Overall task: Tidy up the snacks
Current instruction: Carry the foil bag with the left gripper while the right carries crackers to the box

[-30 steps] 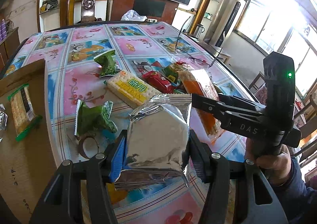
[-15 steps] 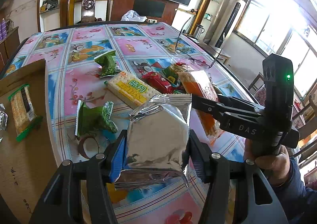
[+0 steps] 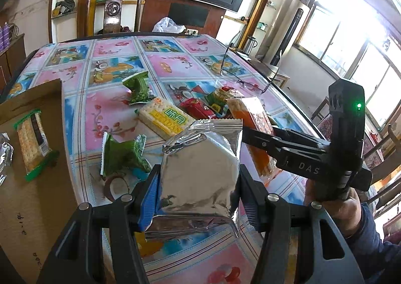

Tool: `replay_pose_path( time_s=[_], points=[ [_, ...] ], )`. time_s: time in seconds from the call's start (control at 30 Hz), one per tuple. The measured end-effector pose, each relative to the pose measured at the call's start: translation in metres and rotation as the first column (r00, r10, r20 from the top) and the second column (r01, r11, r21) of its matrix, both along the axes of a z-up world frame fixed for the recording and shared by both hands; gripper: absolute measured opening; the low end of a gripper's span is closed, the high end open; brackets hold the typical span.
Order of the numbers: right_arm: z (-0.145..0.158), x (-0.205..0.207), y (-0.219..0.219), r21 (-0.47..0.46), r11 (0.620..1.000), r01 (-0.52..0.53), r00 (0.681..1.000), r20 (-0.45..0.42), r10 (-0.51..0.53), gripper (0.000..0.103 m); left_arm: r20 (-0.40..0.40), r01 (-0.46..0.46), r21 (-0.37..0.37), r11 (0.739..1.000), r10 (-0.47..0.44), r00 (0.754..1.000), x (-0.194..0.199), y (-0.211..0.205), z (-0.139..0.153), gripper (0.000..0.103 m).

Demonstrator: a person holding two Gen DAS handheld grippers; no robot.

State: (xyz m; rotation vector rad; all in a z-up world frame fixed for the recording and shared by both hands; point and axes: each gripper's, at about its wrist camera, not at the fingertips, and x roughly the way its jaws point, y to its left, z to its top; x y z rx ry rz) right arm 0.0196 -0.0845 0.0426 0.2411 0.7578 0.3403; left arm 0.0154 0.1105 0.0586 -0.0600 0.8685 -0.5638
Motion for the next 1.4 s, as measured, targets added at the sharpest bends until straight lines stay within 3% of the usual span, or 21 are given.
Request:
replay_pose_path(
  time_s=[0.57, 1.03, 1.23, 1.4],
  points=[
    [0.008, -0.015, 0.022, 0.1, 0.995, -0.011, 1.0, 0.028, 0.009, 0.058, 0.033, -0.035, -0.063, 0.997, 0.037, 0.999, -0.006, 0.032, 0.018, 0.058],
    [0.015, -0.021, 0.078, 0.135, 0.986, -0.103, 0.995, 0.029, 0.1, 0.058, 0.031, -0.17, -0.081, 0.982, 0.173, 0.984, 0.005, 0.09, 0.027, 0.058],
    [0.019, -0.019, 0.107, 0.154, 0.975, -0.162, 0.987, 0.007, 0.163, 0.058, 0.016, -0.271, -0.052, 0.961, 0.272, 0.962, 0.019, 0.131, 0.024, 0.058],
    [0.026, -0.019, 0.142, 0.171, 0.955, -0.243, 0.969, 0.002, 0.246, 0.058, -0.023, -0.405, -0.03, 0.914, 0.404, 0.914, 0.028, 0.179, 0.017, 0.058]
  ],
)
